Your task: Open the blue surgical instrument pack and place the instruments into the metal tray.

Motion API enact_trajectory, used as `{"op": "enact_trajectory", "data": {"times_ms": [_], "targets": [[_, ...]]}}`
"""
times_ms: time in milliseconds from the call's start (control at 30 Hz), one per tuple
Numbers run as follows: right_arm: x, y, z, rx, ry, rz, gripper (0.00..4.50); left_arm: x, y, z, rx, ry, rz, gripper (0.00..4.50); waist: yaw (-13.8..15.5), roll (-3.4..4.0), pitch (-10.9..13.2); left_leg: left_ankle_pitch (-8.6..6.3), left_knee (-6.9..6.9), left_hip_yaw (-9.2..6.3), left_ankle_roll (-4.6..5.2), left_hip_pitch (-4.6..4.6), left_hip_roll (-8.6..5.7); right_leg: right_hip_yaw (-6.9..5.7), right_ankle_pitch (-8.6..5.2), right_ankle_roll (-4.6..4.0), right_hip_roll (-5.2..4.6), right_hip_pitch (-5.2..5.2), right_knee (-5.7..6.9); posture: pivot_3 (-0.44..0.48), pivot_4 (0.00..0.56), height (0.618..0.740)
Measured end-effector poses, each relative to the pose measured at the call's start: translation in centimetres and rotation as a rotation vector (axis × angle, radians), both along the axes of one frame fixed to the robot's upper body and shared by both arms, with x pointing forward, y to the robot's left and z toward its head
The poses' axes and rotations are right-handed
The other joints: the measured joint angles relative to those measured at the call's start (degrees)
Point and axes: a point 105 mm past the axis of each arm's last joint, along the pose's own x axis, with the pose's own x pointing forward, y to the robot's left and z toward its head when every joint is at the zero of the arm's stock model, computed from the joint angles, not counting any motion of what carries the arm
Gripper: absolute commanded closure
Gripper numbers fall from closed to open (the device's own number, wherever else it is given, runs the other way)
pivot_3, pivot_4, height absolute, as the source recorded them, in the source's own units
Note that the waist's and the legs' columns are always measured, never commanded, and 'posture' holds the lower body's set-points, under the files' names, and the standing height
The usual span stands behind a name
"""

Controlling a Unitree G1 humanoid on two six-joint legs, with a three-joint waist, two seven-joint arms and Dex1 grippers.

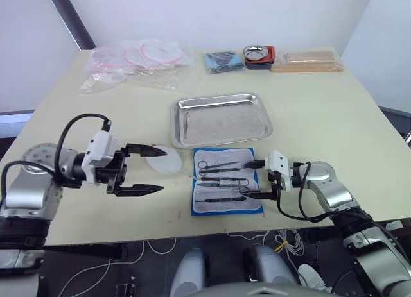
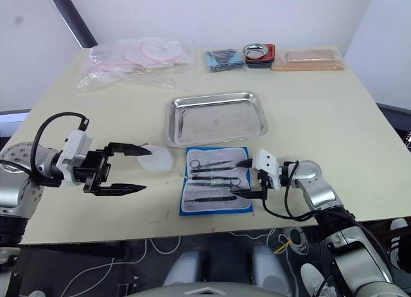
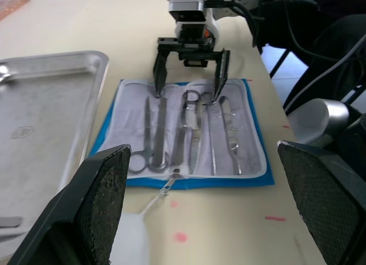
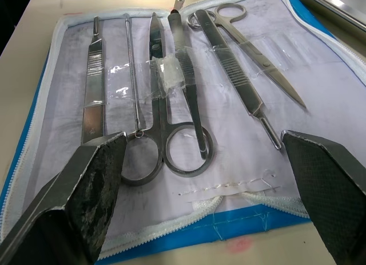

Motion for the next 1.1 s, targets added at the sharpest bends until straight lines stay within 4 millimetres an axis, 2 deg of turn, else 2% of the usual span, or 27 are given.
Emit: {"op": "enact_trajectory", "data": {"times_ms": [233,400,500,633,767,1100], "targets": [[0.0,0.0,0.0,0.0,0.0,-0.001,0.0,0.6,-1.0,-1.4,0.034,-0.011,-0.017,0.15,0.05,0.0,0.01,0.0,-0.01,0.02,0.0,0.0,-0.01,-0.09,0.0,0.0,0.01,0.0,0.0,0.0,0.15,0.74],[0.0,0.0,0.0,0.0,0.0,-0.001,0.0,2.8,-3.0,-2.2,0.015,-0.027,0.025,0.15,0.08,-0.06,0.0,0.0,-0.01,0.03,0.0,0.0,-0.02,-0.1,0.01,0.01,0.07,0.02,-0.01,0.0,0.15,0.74],[0.0,-0.1,0.0,0.0,-0.001,-0.002,0.0,3.7,-4.0,-2.2,0.0,-0.017,0.032,0.94,0.12,-0.07,-0.01,0.0,-0.01,0.04,0.0,0.01,-0.09,-0.13,0.01,0.01,0.21,0.04,0.01,0.0,0.15,0.74],[0.0,0.0,0.0,0.002,-0.003,-0.001,0.0,4.6,-6.0,-3.5,0.011,0.015,0.018,2.62,-0.06,-0.26,-0.13,0.01,-0.01,0.1,0.01,0.01,-0.19,-0.02,0.01,0.02,0.4,0.05,0.01,0.0,0.15,0.74],[0.0,0.0,0.1,0.002,-0.004,-0.002,0.0,6.3,-6.8,-4.8,0.05,0.007,0.074,2.62,0.04,-0.33,-0.17,0.01,-0.01,0.06,0.01,0.01,-0.19,-0.06,0.02,0.02,0.45,0.06,0.02,0.0,0.15,0.74],[0.0,0.0,0.1,0.002,-0.006,-0.003,0.0,8.0,-7.2,-6.6,0.144,-0.026,0.059,2.62,0.02,-0.32,-0.17,0.01,-0.01,0.06,0.01,0.0,-0.2,-0.04,0.02,0.02,0.45,0.06,0.02,0.0,0.15,0.74]]}}
